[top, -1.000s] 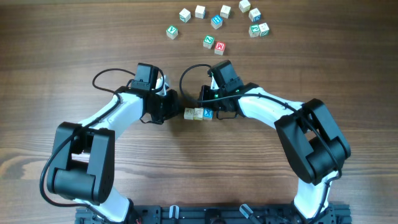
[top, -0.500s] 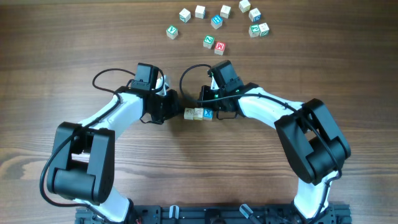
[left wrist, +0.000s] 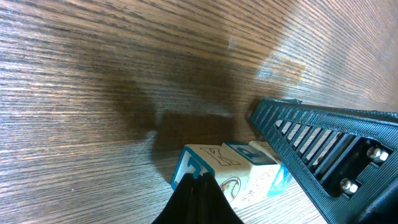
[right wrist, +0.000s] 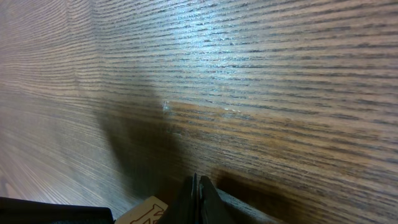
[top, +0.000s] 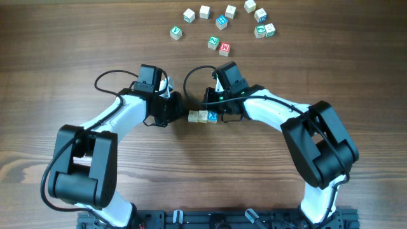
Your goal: Form a horizontal line
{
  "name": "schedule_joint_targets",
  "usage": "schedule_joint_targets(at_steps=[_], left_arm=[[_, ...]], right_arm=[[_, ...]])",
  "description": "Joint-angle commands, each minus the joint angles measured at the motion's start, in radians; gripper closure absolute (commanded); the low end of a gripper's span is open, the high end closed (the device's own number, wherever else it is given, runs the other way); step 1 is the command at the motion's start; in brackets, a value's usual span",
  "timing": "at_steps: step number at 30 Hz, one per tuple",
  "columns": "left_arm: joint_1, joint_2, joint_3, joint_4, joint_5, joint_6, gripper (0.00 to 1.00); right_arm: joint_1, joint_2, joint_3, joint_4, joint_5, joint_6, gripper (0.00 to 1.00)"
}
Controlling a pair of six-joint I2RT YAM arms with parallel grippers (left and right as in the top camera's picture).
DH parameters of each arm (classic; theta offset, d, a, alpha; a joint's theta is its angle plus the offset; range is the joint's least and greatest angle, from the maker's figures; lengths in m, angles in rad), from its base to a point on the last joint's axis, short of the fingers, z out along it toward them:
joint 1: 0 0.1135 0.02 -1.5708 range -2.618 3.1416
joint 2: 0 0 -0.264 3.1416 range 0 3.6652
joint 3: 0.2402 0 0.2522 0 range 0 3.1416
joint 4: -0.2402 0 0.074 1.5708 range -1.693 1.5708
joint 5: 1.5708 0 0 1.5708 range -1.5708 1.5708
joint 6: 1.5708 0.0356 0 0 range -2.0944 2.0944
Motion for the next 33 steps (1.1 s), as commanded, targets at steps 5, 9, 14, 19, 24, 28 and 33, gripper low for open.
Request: schedule_joint_targets(at_steps=[5,9,14,19,24,28,33], left_arm=[[-0.002,0.008,-0.013,0.003,0.004,-0.006,0.96],[-0.002,0.008,-0.013,0.004,0.004,-0.006,0.96],[-0.002,0.008,-0.013,0.003,0.004,-0.006,0.96],[-0.002,0.008,-0.013,0.003,0.004,-0.006,0.96],[-0.002,0.008,-0.013,0.003,0.004,-0.006,0.96],[-0.002,0.008,-0.013,0.003,0.005,-0.006,0.96],[-0.002,0.008,-0.013,0.003,0.005,-0.006,0.96]], right_arm=[[-0.003,-0.005,0.01,0.006,-0.019,0.013,0.96],[-0.003,-0.005,0.01,0.006,-0.019,0.013,0.96],[-0.003,-0.005,0.01,0.041,-0.007,0.01,0.96],[-0.034,-0.005,0.01,0.057,-0.001,0.01,0.96],[-0.095,-0.02,0.01,0.025,-0.031,0.01,0.96],[-0.119,-0.044,0.01,-0.004,-0.031,0.01,0.96],[-0.121,-0.049,0.01,-0.028,-0.031,-0.005,0.96]])
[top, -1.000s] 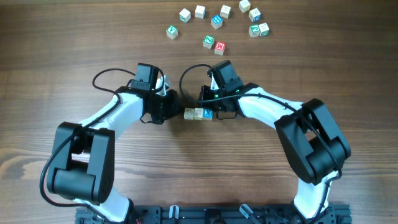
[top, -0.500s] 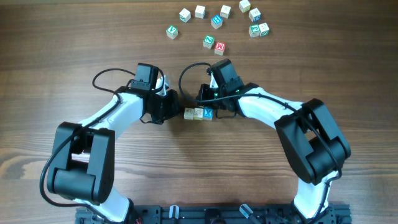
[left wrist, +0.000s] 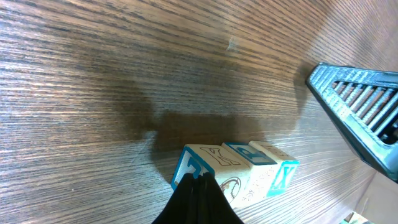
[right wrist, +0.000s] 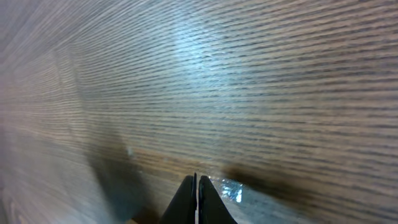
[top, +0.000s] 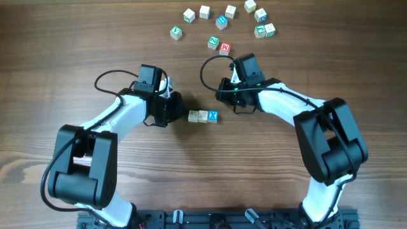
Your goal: Form a horizontal line
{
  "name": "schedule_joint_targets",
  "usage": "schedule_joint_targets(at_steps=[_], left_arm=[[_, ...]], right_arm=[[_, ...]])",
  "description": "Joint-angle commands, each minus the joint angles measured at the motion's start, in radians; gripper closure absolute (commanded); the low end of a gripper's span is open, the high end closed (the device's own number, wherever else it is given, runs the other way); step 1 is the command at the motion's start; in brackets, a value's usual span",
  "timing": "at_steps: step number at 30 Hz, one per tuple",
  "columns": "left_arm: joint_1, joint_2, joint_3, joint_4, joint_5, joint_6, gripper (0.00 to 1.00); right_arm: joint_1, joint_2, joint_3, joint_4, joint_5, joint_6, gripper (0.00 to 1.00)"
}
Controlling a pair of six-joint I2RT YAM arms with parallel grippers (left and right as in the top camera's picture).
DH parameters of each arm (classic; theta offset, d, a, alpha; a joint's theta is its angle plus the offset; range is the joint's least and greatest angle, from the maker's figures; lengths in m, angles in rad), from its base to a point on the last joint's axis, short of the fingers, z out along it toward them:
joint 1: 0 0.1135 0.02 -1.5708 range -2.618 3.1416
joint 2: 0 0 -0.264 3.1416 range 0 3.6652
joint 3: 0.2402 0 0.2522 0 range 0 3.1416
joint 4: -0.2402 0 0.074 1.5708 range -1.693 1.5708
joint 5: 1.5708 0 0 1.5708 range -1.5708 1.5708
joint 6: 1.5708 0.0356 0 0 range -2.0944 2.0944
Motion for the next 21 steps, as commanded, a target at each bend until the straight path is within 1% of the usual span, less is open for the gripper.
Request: schedule_joint_targets(at_steps=[1,12,21], left_arm=[[-0.002,0.008,-0.013,0.003,0.005,-0.006,0.96],[-0.002,-0.032,-0.01,0.003,0.004,-0.006,0.96],[-0.002,-0.085,-0.01,-0.005,-0.045,-0.005,0.96]], right_arm=[[0.002,-0.033,0.01,-0.02,-0.019,-0.018,0.96],[0.002,-0.033,0.01,-0.041,-0.007,-0.023,0.96],[0.002,-0.033,0.01,-0.077,0.037,-0.024,0.96]])
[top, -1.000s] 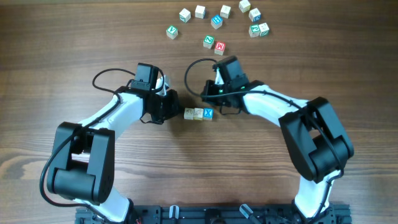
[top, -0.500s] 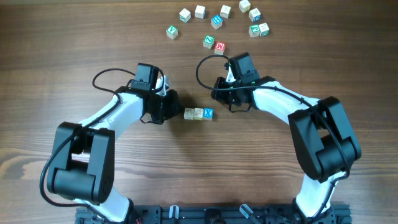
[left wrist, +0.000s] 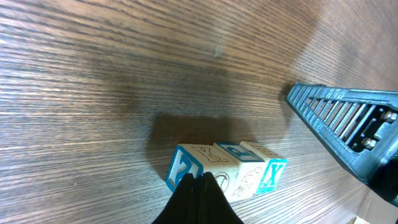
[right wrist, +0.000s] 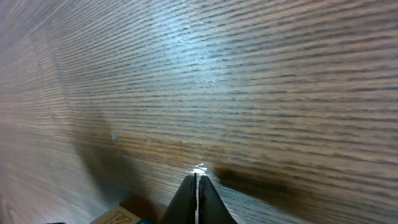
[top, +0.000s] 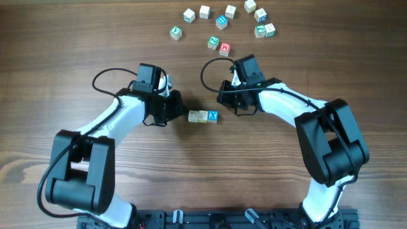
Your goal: Form a horizontal line
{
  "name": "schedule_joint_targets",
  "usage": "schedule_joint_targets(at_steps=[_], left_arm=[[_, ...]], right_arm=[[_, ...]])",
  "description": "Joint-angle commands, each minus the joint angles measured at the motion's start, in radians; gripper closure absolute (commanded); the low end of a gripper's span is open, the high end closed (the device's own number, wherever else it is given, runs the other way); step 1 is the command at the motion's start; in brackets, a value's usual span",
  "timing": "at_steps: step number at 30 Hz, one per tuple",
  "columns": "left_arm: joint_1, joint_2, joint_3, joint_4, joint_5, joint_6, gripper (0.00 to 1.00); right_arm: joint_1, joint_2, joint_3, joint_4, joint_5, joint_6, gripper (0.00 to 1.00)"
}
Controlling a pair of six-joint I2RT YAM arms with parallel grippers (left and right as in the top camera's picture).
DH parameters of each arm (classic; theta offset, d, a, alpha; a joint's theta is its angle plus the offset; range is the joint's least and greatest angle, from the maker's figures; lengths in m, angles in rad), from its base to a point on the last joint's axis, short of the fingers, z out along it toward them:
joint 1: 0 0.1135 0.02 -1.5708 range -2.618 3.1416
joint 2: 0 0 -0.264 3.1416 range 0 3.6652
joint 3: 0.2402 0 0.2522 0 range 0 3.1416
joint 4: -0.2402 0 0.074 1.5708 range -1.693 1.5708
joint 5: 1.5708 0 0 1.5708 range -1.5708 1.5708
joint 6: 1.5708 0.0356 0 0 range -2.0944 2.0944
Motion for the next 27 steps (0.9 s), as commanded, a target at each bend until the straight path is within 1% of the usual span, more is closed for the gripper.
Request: schedule_joint_targets(at_steps=[1,8,12,19,22,27], left_arm=[[-0.002,-0.051,-0.01,-0.002,-0.027,-0.001,0.96],[-0.002,-0.066,-0.01,-0.057,-0.177,-0.003,0.96],[-0.002,-0.065,-0.01,-0.073,-0.225,-0.003,0.96],[-0.002,-0.046,-0.011,-0.065,-0.238,-0.006,0.92],[-0.002,-0.009,-0.011,-0.051,-0.232,-0.031,0.95],[-0.003,0.049,-0.011,-0.008,-0.174,-0.032,0.96]], right_arm=[[0.002,-0.026,0.01,-0.01,0.033,-0.012,0.96],[0.002,-0.026,0.01,-0.024,0.041,-0.011,0.96],[0.002,-0.026,0.01,-0.032,0.044,-0.011,0.95],[0.002,-0.026,0.01,-0.051,0.043,-0.011,0.96],[0.0,-0.026,0.01,-0.047,0.044,-0.013,0.96],[-0.043,-0.06,0.013,-0.066,0.035,-0.026,0.96]])
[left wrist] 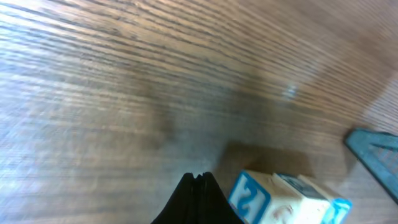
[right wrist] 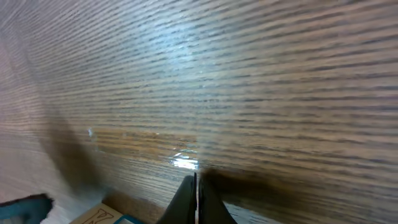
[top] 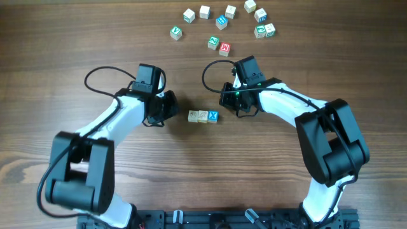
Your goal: Form a horizontal line
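Three lettered wooden blocks point(top: 203, 116) lie side by side in a short left-to-right row at the table's middle; the rightmost one point(top: 213, 116) is blue-faced. My left gripper point(top: 173, 108) is shut and empty, a little left of the row and apart from it. In the left wrist view its fingertips point(left wrist: 200, 178) sit left of the end block with a blue S point(left wrist: 252, 196). My right gripper point(top: 226, 104) is shut and empty, up and to the right of the row. In the right wrist view, a block corner point(right wrist: 99, 215) shows at lower left.
Several loose lettered blocks lie scattered along the table's far edge, among them a red one point(top: 224, 47) and a green one point(top: 213, 42) nearest the row, and a blue one point(top: 220, 21). Both arms curve in from the near side.
My left gripper has drawn back to the left, off the row's left end; the S block now shows to the right of its fingertips. The right gripper and the row have hardly moved.
Both shut grippers stood at the two ends of the three-block row. Then the right one was up and to the right, clear of the blue block, with the left still at the left end. Now the left is off it too, and the row lies free.
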{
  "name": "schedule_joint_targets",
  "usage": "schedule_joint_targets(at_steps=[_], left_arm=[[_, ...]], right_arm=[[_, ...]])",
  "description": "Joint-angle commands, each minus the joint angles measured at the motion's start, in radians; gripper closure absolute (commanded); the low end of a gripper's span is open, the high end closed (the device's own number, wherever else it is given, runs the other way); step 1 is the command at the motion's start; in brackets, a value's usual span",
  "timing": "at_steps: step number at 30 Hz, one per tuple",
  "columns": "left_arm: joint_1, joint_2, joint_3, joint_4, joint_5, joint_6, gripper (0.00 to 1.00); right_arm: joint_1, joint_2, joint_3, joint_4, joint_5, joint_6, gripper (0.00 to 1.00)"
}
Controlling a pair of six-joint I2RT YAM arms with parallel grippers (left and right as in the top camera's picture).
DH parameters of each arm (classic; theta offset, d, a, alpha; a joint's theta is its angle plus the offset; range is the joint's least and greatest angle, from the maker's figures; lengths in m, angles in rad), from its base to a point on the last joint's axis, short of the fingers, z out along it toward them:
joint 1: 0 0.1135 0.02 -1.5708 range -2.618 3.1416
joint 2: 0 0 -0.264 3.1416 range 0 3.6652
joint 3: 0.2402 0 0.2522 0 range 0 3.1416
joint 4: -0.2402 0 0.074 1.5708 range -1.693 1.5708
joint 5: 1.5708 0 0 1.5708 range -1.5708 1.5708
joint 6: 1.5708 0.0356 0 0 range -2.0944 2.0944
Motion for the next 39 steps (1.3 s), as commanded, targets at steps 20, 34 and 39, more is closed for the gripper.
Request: schedule_joint_targets(at_steps=[20,34,39], left_arm=[[-0.075,0.046,-0.011,0.049,0.078,-0.017,0.96],[-0.088,0.046,-0.011,0.034,0.082,-0.036,0.96],[-0.098,0.046,-0.011,0.034,0.082,-0.036,0.96]], right_arm=[[-0.103,-0.623,0.013,-0.253,0.048,-0.107,0.96],[-0.103,-0.724,0.013,-0.354,0.148,-0.107,0.96],[-0.103,-0.724,0.013,-0.361,0.155,-0.107,0.96]])
